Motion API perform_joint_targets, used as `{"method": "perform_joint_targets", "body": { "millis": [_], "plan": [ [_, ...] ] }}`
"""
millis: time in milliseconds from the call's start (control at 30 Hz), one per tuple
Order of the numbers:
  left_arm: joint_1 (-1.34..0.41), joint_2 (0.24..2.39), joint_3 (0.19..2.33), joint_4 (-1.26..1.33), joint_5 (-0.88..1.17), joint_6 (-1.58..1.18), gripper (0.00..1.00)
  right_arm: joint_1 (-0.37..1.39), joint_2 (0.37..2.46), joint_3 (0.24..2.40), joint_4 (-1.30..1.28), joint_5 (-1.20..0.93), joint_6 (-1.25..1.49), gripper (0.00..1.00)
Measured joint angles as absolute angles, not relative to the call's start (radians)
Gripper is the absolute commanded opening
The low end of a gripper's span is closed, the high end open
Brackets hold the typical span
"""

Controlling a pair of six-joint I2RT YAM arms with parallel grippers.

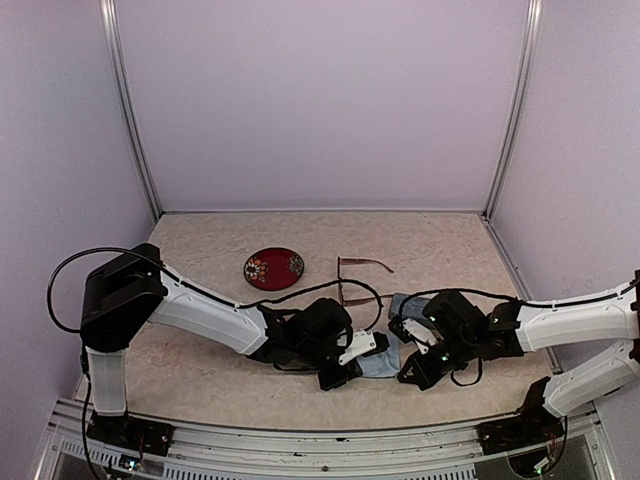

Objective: Organize the sunglasses
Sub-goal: Pick up the folded cleaning cloth from the center of the board.

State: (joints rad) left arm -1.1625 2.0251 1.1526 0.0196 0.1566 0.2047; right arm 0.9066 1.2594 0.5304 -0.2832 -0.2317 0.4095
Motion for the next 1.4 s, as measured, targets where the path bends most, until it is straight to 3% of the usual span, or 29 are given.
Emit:
{"method": "perform_joint_targets", "body": {
  "millis": [767,1400],
  "plan": [
    [-1.128,1.91,1.066,0.112,0.244,0.075,0.0,0.894,1.238,0.561,-0.273,-0.237,0.378,0.0],
    [-1.123,1.7,1.054,0.081,0.171,-0.012,0.0,0.894,1.185,0.714,-0.377,-0.248,0.275,0.0]
  ]
}}
